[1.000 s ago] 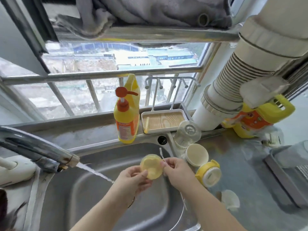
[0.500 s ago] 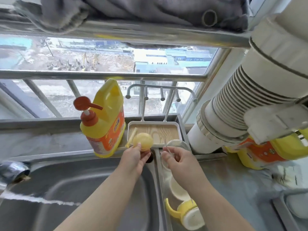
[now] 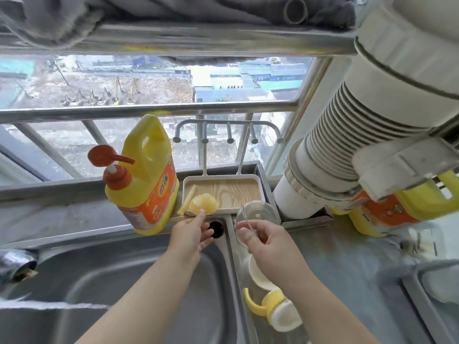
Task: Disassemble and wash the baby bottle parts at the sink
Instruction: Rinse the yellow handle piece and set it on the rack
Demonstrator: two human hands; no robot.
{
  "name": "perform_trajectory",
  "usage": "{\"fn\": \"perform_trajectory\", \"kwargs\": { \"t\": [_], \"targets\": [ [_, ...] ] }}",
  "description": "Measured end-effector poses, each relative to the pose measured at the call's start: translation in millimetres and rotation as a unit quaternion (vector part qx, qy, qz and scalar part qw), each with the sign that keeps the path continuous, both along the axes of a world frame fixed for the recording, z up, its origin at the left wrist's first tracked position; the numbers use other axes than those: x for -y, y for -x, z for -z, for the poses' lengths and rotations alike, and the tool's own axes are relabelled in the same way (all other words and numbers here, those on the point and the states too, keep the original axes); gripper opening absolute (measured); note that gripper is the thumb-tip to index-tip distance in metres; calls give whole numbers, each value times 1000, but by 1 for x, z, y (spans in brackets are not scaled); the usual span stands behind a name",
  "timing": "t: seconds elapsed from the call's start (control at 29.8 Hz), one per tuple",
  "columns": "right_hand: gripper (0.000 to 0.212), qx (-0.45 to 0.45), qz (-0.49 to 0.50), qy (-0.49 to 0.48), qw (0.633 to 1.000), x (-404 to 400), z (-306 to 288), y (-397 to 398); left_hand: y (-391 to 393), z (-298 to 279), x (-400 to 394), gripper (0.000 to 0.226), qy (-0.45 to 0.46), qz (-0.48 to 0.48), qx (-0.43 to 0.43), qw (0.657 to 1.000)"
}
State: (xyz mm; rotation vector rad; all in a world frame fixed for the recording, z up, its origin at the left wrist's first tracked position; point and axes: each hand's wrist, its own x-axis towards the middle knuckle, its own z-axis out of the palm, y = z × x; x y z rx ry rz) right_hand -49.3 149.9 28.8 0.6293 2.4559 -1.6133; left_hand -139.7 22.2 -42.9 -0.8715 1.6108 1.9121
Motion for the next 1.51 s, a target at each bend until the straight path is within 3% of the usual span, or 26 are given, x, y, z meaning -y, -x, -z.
{"fn": "perform_trajectory", "kwargs": {
  "t": [0.2, 0.47, 0.71, 0.81, 0.87, 1.07, 1.21, 1.31, 1.51],
  "targets": [
    [11, -5, 53, -5, 999, -11, -11, -32, -44, -16, 14, 12, 73, 205, -108, 970],
    [17, 16, 160, -85, 983, -35, -2, -119, -107, -16, 13, 10, 121, 425, -204, 874],
    [20, 54, 218, -94, 970, -28, 23, -164, -136, -16, -12, 26, 228, 455, -268, 818],
    [18, 73, 243, -64, 965, -28, 31, -180, -140, -17, -27, 31, 360, 490, -288, 740],
    [17, 83, 248, -34, 965, -27, 32, -187, -145, -14, -34, 39, 383, 492, -296, 724],
    [16, 87, 321, 48, 942, -27, 45, -187, -158, -11, -37, 29, 333, 455, -279, 777],
    [23, 104, 329, 74, 936, -23, 56, -174, -162, -27, -19, 18, 214, 386, -235, 866],
    [24, 127, 306, 75, 940, -16, 66, -161, -157, -32, 5, 22, 197, 372, -233, 877],
    [22, 167, 252, -6, 953, 0, 84, -144, -152, -35, 44, 8, 131, 357, -193, 905]
  ]
}}
